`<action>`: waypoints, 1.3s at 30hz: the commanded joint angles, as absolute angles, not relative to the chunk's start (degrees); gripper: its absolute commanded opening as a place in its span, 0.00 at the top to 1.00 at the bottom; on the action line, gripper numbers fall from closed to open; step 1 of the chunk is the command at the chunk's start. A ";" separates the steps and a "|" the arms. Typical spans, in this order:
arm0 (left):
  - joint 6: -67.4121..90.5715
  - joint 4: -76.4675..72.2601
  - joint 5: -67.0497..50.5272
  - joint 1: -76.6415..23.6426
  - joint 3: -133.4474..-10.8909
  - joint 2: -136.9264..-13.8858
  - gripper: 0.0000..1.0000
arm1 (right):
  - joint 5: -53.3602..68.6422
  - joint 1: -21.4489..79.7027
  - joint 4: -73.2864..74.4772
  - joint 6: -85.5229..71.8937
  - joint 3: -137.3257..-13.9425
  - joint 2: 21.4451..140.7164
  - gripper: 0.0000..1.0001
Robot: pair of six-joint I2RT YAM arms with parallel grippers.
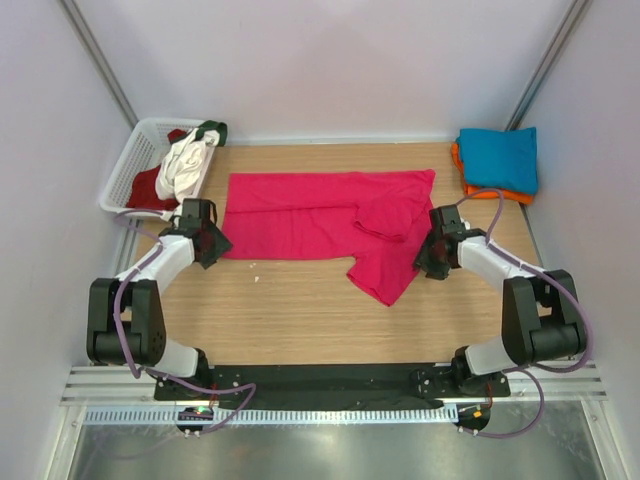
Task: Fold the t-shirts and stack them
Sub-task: Fold the tshirt
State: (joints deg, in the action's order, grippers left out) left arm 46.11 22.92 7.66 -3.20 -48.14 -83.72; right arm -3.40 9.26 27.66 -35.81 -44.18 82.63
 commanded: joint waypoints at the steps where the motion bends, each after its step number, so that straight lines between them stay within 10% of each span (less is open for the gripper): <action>1: 46.06 20.74 7.38 -3.34 -47.90 -81.91 0.53 | -3.34 9.32 23.73 -34.37 -44.56 84.46 0.57; 39: 44.29 17.40 13.98 -6.06 -52.91 -90.80 0.58 | -4.74 9.23 22.15 -34.10 -46.05 87.63 0.91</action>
State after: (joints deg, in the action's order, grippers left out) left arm 43.29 19.55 14.04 -5.91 -50.94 -92.73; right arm -3.51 9.26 20.75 -34.17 -44.58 87.15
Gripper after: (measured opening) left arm 0.418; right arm 0.097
